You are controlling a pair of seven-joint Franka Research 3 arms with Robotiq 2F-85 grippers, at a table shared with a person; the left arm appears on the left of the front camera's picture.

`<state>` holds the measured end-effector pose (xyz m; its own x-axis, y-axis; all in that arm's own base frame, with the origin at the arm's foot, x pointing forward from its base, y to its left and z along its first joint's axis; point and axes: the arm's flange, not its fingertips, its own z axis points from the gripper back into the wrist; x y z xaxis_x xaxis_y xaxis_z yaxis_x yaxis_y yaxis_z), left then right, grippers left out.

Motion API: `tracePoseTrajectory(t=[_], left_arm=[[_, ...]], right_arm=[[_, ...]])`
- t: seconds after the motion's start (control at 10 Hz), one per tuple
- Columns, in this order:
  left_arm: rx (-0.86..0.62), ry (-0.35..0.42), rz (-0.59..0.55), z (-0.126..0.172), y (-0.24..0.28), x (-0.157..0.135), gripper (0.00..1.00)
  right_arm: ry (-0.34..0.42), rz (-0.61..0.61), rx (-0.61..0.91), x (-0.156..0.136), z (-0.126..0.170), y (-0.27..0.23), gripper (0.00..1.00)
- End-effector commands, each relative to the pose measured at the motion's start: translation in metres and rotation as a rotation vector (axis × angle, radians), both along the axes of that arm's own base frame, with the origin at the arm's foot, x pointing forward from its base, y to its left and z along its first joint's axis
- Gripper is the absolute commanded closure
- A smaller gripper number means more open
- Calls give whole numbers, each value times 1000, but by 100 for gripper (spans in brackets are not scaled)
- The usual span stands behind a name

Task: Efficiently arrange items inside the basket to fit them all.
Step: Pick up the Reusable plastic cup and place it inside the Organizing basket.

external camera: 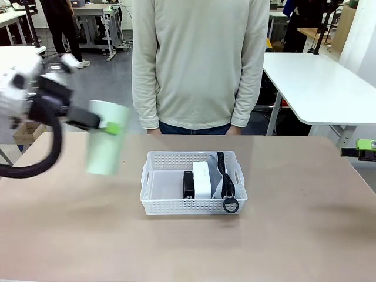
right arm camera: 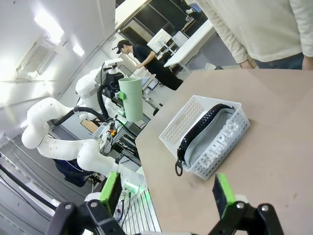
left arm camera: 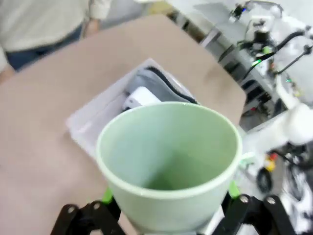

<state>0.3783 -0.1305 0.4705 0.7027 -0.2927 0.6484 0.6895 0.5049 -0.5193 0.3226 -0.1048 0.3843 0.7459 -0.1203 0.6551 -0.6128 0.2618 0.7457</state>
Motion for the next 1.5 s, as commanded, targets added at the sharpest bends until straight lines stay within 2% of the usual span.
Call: tracePoseTrajectory(t=[0.0,0.1,0.2,0.3,0.6,0.7,0.8,1.0,1.2,1.4], left_arm=[[-2,168,119,-6,-36,36,9],[-44,194,79,-2,-43,33,9],[-186,206,-155,11,-24,22,9],[15,157,79,-8,-58,17,9],[15,157,79,-8,-58,17,9],[-15,167,48,-8,-53,24,9],[36,320,129,-3,-62,25,9],[158,389,189,-2,-98,30,9],[236,497,244,-11,-129,50,9],[343,593,349,-25,-158,73,9]], right_arm=[[17,4,-13,-4,1,0,0],[17,4,-13,-4,1,0,0],[17,4,-13,-4,1,0,0],[17,4,-13,-4,1,0,0],[17,4,-13,-4,1,0,0],[17,4,-13,-4,1,0,0],[17,4,-13,-4,1,0,0],[17,4,-13,-4,1,0,0],[17,4,-13,-4,1,0,0],[17,4,-13,-4,1,0,0]])
